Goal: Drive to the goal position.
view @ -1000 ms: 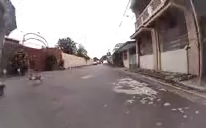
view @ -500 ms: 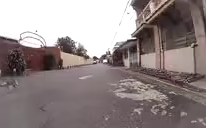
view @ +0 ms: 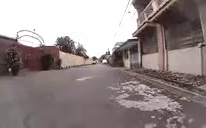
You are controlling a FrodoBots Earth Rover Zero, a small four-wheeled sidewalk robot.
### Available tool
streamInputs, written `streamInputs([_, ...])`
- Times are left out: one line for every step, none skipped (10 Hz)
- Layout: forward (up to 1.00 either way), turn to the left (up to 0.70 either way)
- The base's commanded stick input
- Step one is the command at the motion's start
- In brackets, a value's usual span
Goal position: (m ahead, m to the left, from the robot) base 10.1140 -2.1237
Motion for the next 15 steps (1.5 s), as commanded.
streamInputs([0.70,0.00])
streamInputs([0.70,0.00])
streamInputs([0.70,0.00])
streamInputs([0.70,0.00])
streamInputs([0.70,0.00])
streamInputs([0.70,0.00])
streamInputs([0.70,0.00])
streamInputs([0.70,0.00])
streamInputs([0.70,0.00])
streamInputs([0.70,0.00])
streamInputs([0.70,0.00])
streamInputs([0.70,0.00])
streamInputs([0.70,0.00])
streamInputs([0.70,0.00])
streamInputs([0.70,0.00])
